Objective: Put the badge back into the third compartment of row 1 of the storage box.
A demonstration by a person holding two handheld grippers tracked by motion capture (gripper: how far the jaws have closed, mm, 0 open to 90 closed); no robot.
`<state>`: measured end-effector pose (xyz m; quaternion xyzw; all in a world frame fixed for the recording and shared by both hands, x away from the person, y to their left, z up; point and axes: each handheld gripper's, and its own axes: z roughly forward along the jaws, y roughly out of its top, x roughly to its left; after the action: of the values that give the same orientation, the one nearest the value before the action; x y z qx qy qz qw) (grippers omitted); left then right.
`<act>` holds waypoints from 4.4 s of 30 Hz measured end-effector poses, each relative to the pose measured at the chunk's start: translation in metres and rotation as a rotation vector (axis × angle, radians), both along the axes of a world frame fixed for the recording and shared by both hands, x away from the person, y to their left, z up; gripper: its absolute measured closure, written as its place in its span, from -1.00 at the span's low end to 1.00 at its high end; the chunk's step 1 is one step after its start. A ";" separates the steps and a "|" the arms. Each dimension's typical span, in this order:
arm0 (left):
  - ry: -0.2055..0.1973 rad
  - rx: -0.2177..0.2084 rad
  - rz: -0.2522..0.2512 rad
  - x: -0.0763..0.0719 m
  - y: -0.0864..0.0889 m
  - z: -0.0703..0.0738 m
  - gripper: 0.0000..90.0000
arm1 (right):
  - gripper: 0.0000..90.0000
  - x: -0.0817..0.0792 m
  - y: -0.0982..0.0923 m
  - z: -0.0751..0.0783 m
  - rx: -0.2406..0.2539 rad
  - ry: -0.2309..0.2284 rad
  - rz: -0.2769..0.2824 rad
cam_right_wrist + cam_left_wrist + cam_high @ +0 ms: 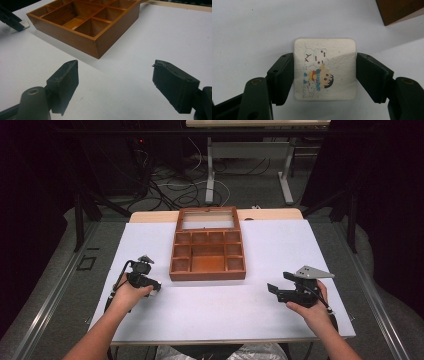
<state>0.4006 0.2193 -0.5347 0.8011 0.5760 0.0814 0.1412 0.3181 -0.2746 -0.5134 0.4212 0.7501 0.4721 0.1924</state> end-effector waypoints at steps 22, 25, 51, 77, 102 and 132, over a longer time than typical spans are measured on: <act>-0.025 -0.014 -0.033 -0.003 0.001 0.007 -0.26 | -0.55 0.000 0.000 0.000 -0.002 0.010 0.001; -0.034 -0.018 -0.036 -0.004 0.001 0.008 -0.26 | -0.55 0.000 0.000 0.000 0.003 0.001 -0.001; -0.257 -0.084 -0.150 -0.024 0.003 0.035 -0.26 | -0.55 0.001 0.002 0.000 -0.006 0.008 0.008; -0.459 -0.132 -0.355 -0.047 -0.018 0.053 -0.26 | -0.53 0.006 0.016 0.008 0.020 0.064 0.049; -0.535 -0.171 -0.501 -0.065 -0.062 0.061 -0.26 | -0.50 0.018 0.050 0.028 0.090 0.186 0.140; -0.570 -0.224 -0.587 -0.076 -0.102 0.057 -0.26 | -0.36 0.033 0.091 0.050 0.091 0.223 0.229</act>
<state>0.3250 0.1176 -0.4780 0.8562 0.2667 0.1930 0.3982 0.3515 -0.1832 -0.4631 0.3913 0.7876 0.4748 0.0334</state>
